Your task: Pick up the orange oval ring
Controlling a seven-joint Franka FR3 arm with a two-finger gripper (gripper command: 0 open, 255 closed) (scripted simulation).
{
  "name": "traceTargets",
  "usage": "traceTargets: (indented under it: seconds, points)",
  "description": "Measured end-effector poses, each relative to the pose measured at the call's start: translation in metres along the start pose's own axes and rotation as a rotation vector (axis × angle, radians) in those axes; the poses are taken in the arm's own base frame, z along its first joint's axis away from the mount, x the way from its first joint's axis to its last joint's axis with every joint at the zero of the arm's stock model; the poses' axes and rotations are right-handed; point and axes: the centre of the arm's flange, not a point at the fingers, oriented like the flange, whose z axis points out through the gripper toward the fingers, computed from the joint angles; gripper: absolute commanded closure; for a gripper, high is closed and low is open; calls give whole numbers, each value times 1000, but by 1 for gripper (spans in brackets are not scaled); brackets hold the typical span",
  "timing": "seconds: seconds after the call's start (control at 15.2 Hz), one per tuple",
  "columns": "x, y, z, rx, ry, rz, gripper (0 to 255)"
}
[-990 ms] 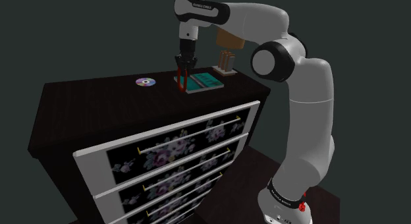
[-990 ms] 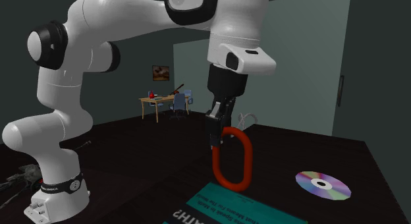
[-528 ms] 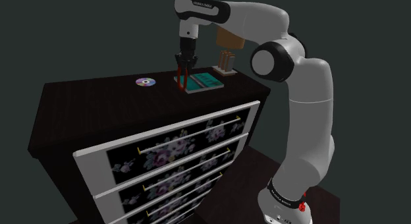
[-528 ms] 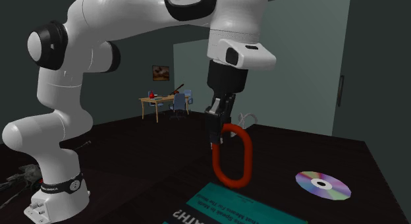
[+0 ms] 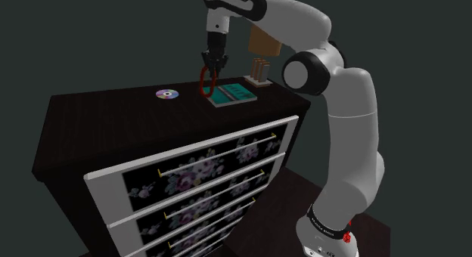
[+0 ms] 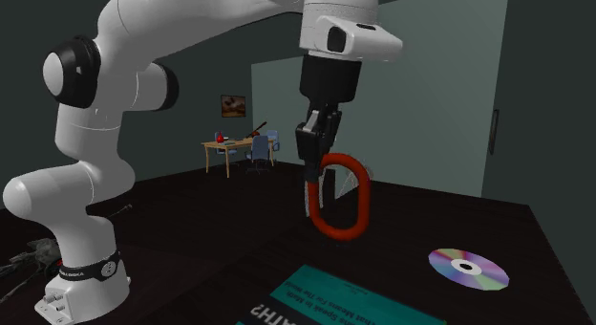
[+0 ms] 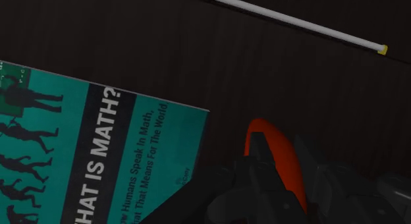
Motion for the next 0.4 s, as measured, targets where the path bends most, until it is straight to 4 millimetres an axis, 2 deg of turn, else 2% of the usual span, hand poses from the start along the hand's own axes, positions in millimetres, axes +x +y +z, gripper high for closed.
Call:
traceTargets:
  seconds: [0.4]
  points:
    - [-4, -7, -29, 0, 0, 0, 255]
